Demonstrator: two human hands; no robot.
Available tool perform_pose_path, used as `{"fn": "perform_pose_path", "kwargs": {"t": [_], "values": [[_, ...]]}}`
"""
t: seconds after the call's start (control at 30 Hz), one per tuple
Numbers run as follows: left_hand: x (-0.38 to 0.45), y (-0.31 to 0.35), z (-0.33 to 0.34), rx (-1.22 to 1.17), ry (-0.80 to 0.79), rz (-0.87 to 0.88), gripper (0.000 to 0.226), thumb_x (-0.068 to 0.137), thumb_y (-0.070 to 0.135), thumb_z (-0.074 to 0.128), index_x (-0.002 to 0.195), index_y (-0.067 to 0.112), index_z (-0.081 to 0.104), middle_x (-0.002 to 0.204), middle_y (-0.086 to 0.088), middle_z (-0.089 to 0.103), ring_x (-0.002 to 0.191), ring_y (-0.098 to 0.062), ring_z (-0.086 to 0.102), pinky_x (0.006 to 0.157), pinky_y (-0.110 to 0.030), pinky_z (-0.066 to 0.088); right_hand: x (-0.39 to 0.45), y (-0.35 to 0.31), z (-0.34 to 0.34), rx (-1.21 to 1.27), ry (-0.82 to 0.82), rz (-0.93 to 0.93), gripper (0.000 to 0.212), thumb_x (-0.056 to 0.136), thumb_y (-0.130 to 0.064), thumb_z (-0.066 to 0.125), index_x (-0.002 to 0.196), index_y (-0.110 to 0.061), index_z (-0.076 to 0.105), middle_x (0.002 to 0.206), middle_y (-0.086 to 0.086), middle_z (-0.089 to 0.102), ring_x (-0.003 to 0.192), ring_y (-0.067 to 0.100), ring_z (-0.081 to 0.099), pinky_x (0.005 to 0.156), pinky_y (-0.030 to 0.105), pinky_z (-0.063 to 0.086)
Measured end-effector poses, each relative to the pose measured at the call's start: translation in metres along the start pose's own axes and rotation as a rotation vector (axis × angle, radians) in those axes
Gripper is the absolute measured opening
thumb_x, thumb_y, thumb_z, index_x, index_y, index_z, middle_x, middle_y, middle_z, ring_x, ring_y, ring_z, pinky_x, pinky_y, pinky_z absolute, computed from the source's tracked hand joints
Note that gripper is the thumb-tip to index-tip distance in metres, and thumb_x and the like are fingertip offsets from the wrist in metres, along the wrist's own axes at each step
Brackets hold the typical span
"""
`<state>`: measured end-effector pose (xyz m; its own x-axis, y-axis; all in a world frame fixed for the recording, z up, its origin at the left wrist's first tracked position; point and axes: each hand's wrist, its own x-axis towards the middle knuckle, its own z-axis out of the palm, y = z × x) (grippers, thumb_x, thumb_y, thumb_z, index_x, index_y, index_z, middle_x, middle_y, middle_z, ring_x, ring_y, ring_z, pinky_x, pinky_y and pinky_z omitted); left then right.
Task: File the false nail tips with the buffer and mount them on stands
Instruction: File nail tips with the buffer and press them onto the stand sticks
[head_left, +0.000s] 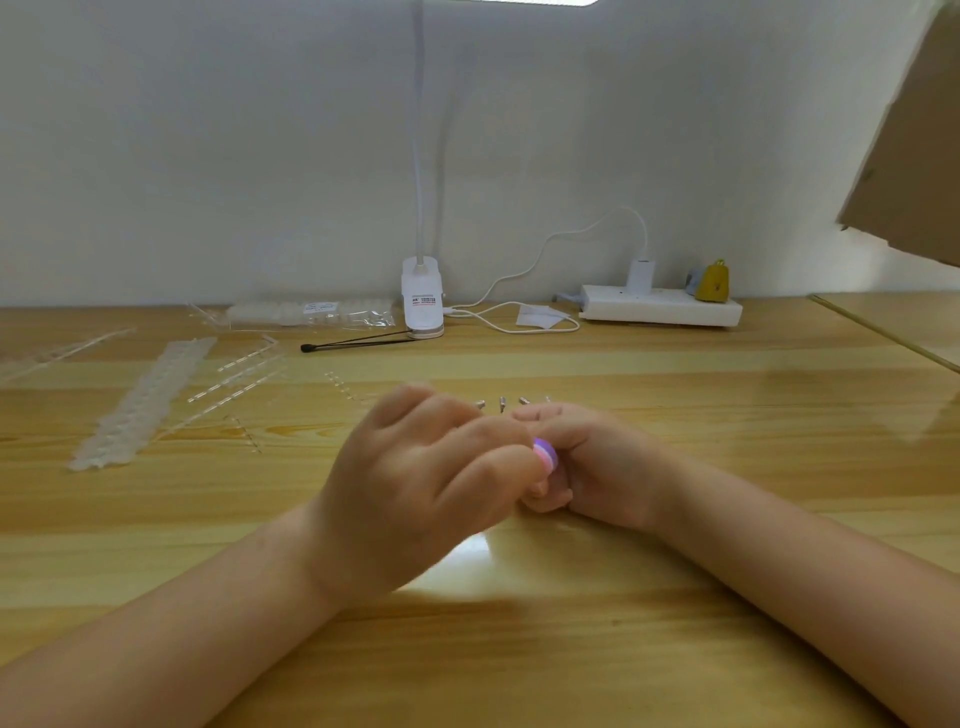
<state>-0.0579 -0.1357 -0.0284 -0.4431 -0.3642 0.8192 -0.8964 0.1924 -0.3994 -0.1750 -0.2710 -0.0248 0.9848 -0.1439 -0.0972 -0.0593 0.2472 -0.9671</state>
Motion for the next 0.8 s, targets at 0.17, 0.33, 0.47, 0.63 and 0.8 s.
{"fn": "perform_pose_path", "kwargs": {"t": [0.17,0.33,0.47,0.63,0.8], "values": [[-0.006,-0.019,-0.006,0.075,-0.029,-0.137,0.025,0.085,0.014,0.067,0.099,0.022,0.047,0.084,0.008,0.072,0.065,-0.019,0.066,0.061,-0.036,0.049,-0.001,0.001,-0.001,0.017,0.039,0.015,0.011,0.083,-0.020,0.050,0.073,-0.014,0.051,0.059,-0.003,0.033,0.046,0.007,0.042,0.039,0.014,0.023],[0.000,-0.001,0.000,0.002,0.002,0.023,0.035,0.079,0.015,0.076,0.102,0.021,0.051,0.094,0.009,0.073,0.072,-0.017,0.067,0.066,-0.034,0.045,0.001,0.003,0.000,-0.030,0.006,-0.019,0.006,0.074,-0.011,0.056,0.076,-0.008,0.051,0.058,0.002,0.040,0.044,0.007,0.041,0.037,0.015,0.024],[-0.006,-0.022,-0.007,0.115,-0.031,-0.084,0.024,0.086,0.015,0.067,0.099,0.022,0.049,0.088,0.010,0.072,0.067,-0.019,0.067,0.063,-0.037,0.046,0.001,0.002,-0.001,-0.004,0.024,0.022,0.012,0.083,-0.020,0.053,0.072,-0.016,0.053,0.061,-0.003,0.030,0.046,0.007,0.040,0.038,0.014,0.025],[-0.001,-0.005,-0.002,0.033,-0.004,0.066,0.032,0.080,0.014,0.075,0.100,0.021,0.051,0.094,0.009,0.073,0.070,-0.018,0.066,0.066,-0.032,0.045,0.000,0.001,0.001,-0.056,-0.011,0.021,0.008,0.075,-0.010,0.054,0.081,-0.008,0.051,0.054,-0.002,0.042,0.041,0.006,0.040,0.036,0.014,0.023],[-0.006,-0.023,-0.007,0.134,-0.026,-0.038,0.026,0.084,0.014,0.069,0.097,0.022,0.048,0.086,0.011,0.073,0.062,-0.018,0.066,0.060,-0.036,0.045,-0.002,-0.001,-0.003,-0.034,0.000,0.056,0.019,0.086,-0.020,0.053,0.067,-0.017,0.052,0.061,-0.002,0.024,0.043,0.005,0.038,0.037,0.014,0.019]]}}
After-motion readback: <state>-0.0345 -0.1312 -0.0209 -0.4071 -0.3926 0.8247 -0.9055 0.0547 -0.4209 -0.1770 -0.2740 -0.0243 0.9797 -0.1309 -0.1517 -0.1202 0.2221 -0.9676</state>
